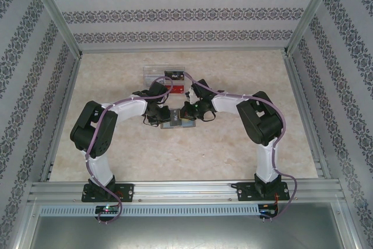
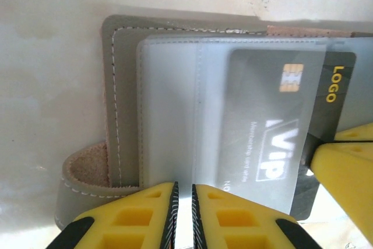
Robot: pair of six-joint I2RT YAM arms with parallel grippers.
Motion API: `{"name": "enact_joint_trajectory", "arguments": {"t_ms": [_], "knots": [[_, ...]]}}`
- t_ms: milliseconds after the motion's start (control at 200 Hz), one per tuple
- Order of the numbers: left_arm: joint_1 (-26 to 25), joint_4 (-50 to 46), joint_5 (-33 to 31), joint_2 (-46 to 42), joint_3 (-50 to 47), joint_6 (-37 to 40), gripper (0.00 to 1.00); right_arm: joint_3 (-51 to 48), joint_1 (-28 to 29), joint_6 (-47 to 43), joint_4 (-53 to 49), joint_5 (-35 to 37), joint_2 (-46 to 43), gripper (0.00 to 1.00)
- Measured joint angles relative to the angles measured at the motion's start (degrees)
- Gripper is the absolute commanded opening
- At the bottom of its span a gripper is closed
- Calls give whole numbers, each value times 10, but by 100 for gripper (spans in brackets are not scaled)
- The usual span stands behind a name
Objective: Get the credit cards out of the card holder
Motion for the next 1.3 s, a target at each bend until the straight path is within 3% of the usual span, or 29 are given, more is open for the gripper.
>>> {"name": "enact_joint_trajectory", "arguments": {"t_ms": [470, 799, 1299], "knots": [[0, -3, -4, 0, 0, 0, 12, -21, -17, -14, 5, -5, -15, 0], [0, -4, -6, 0, 3, 0, 11, -45, -58, -25, -4, -5, -40, 0], [4, -27, -11, -2, 16, 2, 11, -53, -80, -72, -62, 19, -124, 0]]}}
